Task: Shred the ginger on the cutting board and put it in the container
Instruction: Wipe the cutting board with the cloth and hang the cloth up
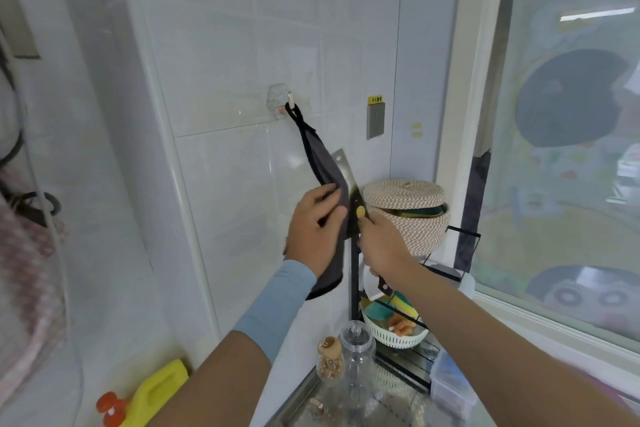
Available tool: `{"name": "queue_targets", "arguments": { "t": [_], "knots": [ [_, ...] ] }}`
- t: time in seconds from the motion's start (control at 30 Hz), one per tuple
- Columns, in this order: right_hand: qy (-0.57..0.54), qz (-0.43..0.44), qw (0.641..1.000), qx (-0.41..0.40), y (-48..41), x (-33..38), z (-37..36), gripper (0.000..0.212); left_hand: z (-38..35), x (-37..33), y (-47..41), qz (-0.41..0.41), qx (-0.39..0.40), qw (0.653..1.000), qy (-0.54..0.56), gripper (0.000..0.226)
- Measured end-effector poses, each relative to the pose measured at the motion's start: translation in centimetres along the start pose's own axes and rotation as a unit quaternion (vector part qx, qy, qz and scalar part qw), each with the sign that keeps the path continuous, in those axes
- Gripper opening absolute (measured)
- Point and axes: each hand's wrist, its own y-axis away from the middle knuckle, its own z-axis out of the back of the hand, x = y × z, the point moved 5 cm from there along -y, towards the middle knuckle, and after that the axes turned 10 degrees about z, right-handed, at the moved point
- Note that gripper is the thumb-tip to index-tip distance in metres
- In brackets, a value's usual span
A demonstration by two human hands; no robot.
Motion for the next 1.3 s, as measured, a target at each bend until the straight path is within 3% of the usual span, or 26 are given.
{"name": "queue_targets", "arguments": {
  "t": [0.1, 0.2, 0.37, 0.5, 0.57, 0.73, 0.87, 1.03, 1.23, 1.3],
  "knots": [
    [0.069, 0.036, 0.996, 0.052, 0.8, 1.5, 0.0, 0.028, -1.7, 0.3, -0.1, -0.144, -0.001, 0.972, -0.184, 0.033],
    [0.116, 0.050, 0.988, 0.086, 1.2, 2.4, 0.3, 0.037, -1.6, 0.6, -0.6, -0.190, -0.029, 0.942, -0.274, 0.037],
    [0.191, 0.029, 0.978, 0.080, 1.2, 0.2, 2.1, 0.023, -0.8, 2.9, -1.3, -0.150, -0.052, 0.926, -0.343, 0.032],
    [0.140, 0.011, 0.990, 0.023, 1.4, -1.3, 4.2, 0.021, 0.6, 5.8, -0.3, -0.124, -0.049, 0.920, -0.368, 0.023],
    [0.135, -0.012, 0.991, -0.006, 1.6, -2.0, 5.4, 0.020, 1.2, 6.5, 0.4, -0.113, -0.073, 0.927, -0.350, 0.015],
    [0.158, -0.022, 0.987, 0.021, 4.3, -5.0, 7.3, 0.024, 0.8, 4.7, 3.4, -0.149, -0.152, 0.911, -0.353, 0.013],
    [0.148, -0.073, 0.986, 0.003, 8.4, -9.4, 9.6, 0.021, -3.6, 3.1, 5.7, -0.194, -0.039, 0.944, -0.265, 0.014],
    [0.240, -0.151, 0.959, 0.018, 15.6, -16.0, 14.2, 0.022, -11.9, 3.2, 9.7, -0.224, 0.080, 0.946, -0.219, 0.029],
    [0.342, -0.171, 0.922, 0.067, 23.6, -24.7, 20.7, 0.002, -24.0, 3.5, 17.1, -0.228, 0.214, 0.932, -0.185, 0.030],
    [0.364, -0.182, 0.908, 0.100, 25.9, -27.7, 22.8, 0.013, -28.5, 4.4, 20.2, -0.196, 0.303, 0.910, -0.204, 0.032]
  ]
}}
